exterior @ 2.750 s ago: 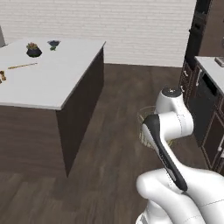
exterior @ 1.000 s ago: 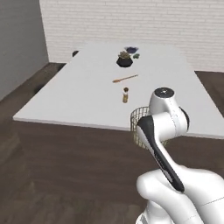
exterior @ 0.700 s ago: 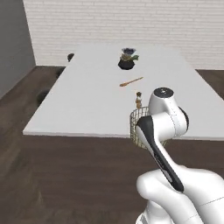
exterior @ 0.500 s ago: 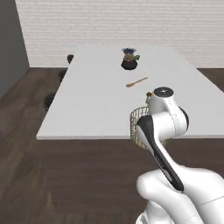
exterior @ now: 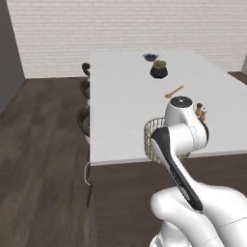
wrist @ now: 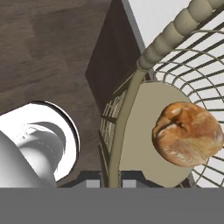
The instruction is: Open the cabinet, pick up the bread from the cabinet and place it in the basket. Then move the basket to the dining counter.
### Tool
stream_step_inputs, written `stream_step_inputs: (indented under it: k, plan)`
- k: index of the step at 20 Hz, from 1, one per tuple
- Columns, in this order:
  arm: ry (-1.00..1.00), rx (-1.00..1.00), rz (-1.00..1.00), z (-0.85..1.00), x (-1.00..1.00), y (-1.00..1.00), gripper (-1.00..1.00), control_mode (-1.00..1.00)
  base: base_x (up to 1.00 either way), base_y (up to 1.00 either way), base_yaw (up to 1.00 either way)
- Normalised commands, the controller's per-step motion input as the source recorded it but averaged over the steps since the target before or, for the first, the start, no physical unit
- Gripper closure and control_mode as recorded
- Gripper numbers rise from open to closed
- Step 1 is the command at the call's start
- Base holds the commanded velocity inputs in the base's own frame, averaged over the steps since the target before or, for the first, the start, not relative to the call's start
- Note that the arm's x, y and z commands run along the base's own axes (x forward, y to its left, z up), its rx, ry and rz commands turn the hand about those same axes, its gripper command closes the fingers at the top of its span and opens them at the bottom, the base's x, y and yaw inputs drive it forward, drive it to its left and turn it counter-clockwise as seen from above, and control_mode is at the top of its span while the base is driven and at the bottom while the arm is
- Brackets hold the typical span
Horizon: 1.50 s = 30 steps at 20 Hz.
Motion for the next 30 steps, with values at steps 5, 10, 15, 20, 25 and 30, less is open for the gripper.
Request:
stream_step_inputs:
  k: [5, 10, 15, 20, 25, 30]
  plan:
    - [0.00, 0.00, 0.00, 0.00, 0.00, 0.00, 1.00, 1.00, 0.30, 0.97, -0.17]
    - [0.00, 0.00, 0.00, 0.00, 0.00, 0.00, 1.00, 1.00, 0.61, 0.82, -0.22]
    - [0.00, 0.00, 0.00, 0.00, 0.00, 0.00, 1.00, 1.00, 0.54, 0.08, -0.18]
    - [0.00, 0.00, 0.00, 0.00, 0.00, 0.00, 1.00, 1.00, 0.08, -0.03, -0.02]
    - [0.00, 0.00, 0.00, 0.00, 0.00, 0.00, 1.00, 1.00, 0.12, 0.00, -0.01]
    - [0.00, 0.00, -0.04, 0.00, 0.57, -0.08, 1.00, -1.00, 0.07, 0.00, 0.00]
